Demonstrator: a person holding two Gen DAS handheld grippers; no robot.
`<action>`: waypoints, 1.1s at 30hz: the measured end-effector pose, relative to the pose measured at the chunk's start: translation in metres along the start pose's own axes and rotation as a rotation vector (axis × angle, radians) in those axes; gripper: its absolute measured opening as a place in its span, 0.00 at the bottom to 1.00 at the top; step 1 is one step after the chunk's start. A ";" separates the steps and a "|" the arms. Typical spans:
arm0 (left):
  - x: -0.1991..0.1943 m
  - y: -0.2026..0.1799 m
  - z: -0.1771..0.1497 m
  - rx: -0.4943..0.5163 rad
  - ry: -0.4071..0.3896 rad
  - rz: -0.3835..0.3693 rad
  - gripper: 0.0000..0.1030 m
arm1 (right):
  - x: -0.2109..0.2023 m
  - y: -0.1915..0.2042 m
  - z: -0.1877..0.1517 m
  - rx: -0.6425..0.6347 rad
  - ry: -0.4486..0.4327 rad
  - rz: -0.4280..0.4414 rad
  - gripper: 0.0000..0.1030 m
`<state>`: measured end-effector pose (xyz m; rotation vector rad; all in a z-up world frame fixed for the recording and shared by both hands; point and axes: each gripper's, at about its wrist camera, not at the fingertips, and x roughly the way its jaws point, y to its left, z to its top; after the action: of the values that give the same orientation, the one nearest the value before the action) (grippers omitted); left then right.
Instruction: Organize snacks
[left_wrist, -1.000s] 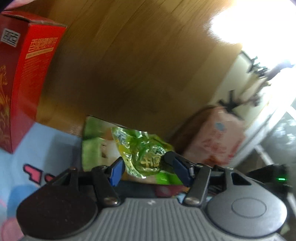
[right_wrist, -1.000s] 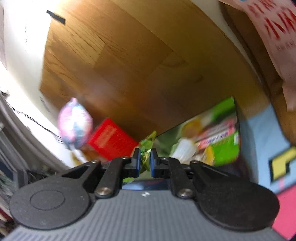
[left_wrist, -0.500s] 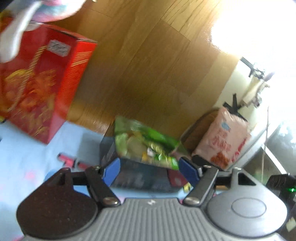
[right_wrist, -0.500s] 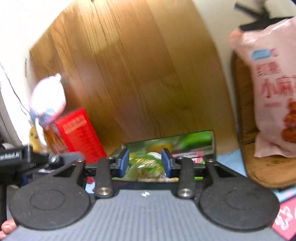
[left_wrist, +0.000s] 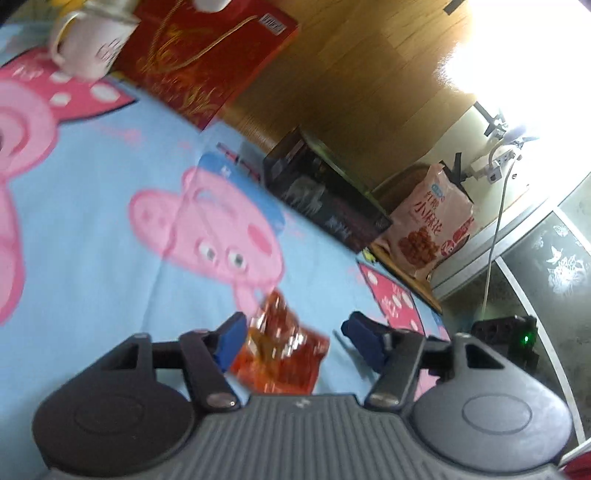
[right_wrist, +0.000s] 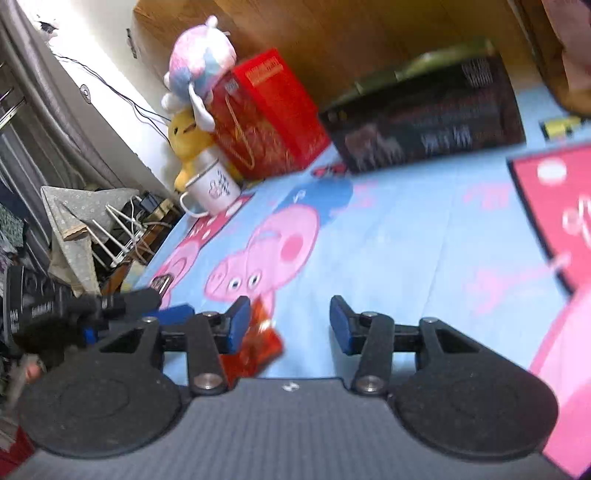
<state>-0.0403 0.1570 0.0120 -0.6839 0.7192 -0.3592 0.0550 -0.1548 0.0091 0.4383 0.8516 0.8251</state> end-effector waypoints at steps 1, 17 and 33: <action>0.000 0.003 -0.003 -0.010 0.001 0.000 0.57 | -0.002 0.000 -0.004 0.011 0.014 0.007 0.36; 0.016 0.014 -0.017 -0.057 0.026 -0.061 0.56 | 0.022 0.023 -0.022 0.061 0.089 0.097 0.17; 0.064 -0.005 0.019 -0.071 0.069 -0.185 0.72 | -0.017 -0.040 -0.004 0.311 -0.030 0.258 0.14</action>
<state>0.0180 0.1287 -0.0051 -0.8109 0.7385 -0.5310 0.0639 -0.1922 -0.0102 0.8458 0.9101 0.9228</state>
